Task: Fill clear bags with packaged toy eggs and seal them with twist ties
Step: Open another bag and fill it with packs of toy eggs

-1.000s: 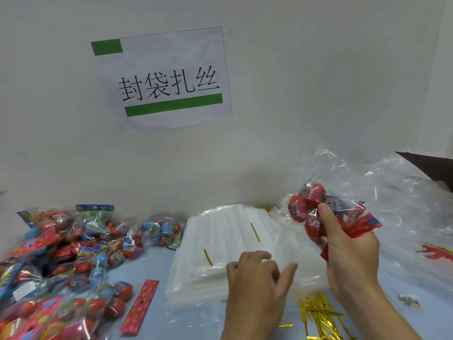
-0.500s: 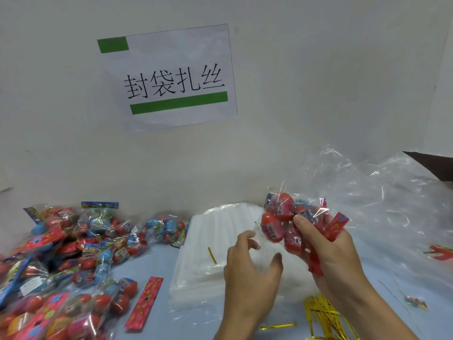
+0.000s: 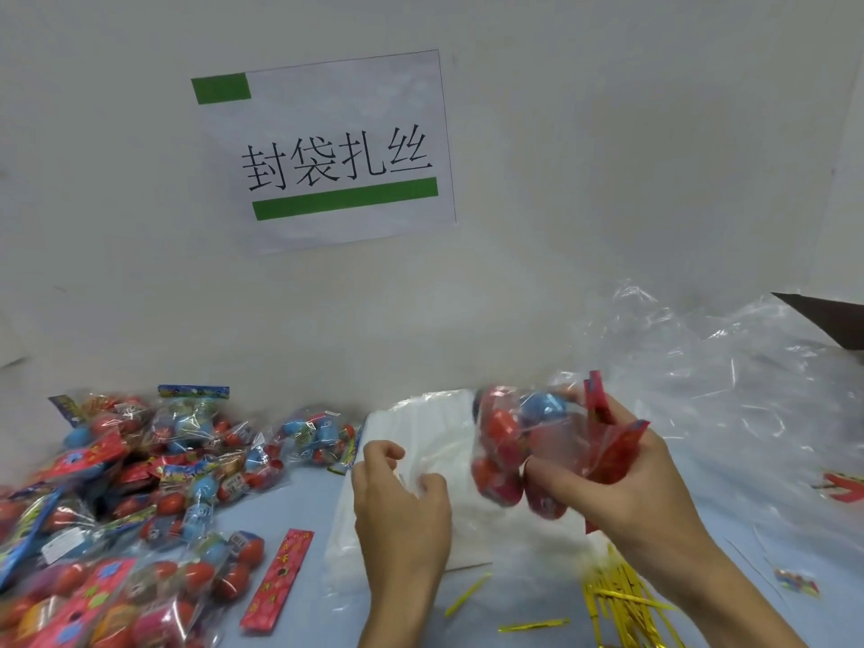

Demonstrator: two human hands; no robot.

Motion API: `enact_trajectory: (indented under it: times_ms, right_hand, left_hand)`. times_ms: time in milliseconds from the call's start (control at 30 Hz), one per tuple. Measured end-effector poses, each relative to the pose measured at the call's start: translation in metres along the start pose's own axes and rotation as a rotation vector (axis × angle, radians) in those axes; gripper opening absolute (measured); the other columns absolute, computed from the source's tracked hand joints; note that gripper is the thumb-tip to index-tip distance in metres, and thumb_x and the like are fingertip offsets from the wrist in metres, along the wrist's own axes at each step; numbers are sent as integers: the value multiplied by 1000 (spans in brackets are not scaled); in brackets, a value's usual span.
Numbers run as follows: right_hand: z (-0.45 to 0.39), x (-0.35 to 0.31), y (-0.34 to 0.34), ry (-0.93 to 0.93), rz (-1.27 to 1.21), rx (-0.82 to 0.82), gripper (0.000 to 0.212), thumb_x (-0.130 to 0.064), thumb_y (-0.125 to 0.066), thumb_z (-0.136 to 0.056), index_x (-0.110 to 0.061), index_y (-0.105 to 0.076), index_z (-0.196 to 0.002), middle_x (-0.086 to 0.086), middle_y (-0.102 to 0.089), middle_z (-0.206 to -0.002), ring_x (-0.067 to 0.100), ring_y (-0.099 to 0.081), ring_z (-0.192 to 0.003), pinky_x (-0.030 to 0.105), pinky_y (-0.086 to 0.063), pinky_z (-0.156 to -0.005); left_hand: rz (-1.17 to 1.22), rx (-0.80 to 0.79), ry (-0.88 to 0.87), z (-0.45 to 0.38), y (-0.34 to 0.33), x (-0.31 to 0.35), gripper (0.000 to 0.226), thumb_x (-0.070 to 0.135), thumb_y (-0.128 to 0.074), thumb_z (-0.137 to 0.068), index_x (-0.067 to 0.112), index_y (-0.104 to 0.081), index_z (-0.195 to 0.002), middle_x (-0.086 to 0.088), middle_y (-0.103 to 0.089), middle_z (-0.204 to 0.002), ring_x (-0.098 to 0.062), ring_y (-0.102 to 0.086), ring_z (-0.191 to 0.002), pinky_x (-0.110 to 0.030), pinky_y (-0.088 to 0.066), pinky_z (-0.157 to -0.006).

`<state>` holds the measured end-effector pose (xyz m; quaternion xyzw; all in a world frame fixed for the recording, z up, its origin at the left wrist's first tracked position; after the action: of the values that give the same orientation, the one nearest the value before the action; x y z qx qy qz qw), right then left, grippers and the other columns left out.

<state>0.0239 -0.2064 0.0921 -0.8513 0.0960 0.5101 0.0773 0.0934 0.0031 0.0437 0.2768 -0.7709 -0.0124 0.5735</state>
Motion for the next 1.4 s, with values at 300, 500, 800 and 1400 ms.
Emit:
enact_trajectory:
  times_ms: [300,500,800,1400]
  right_hand:
    - [9,25,-18,-138,401,-332,39,-18,-81,-72,-45,-66,-94,-12,-75,-79,3,-72,-70,11,-50,-65]
    - [2,30,-5,-77,518,-126,31,-29,-85,-66,-33,-67,-91,-17,-73,-79,0,-69,-68,14,-52,-61]
    - [4,38,-11,-1,529,-15,47,-48,-83,-65,-42,-62,-107,-26,-72,-87,-2,-71,-75,21,-58,-69]
    - [19,77,31,-249,91,649,28,-37,-87,-68,-15,-70,-75,-10,-70,-61,6,-65,-52,32,-54,-52]
  left_hand:
    - [-27,-177,-179,-2,-13,7,21,11,-66,-86,29,-57,-81,7,-61,-80,-6,-55,-68,-12,-43,-58]
    - [45,-173,-296,5,-18,24,25,11,-67,-87,33,-56,-80,15,-61,-78,-9,-56,-62,-17,-46,-54]
    - [-47,-172,-581,29,-23,56,24,19,-64,-92,38,-49,-94,18,-49,-93,-8,-58,-74,-23,-51,-55]
    - [-173,-321,-466,32,-46,41,16,13,-55,-94,23,-47,-84,10,-49,-86,-7,-50,-68,-20,-43,-65]
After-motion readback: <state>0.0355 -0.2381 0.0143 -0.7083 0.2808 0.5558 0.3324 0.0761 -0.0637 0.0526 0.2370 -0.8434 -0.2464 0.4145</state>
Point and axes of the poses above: each hand's wrist, its own z-axis away from the middle knuckle, its own y-axis out of the back of the hand, x = y × z, the point moved 9 cm from there along -z, towards the middle knuckle
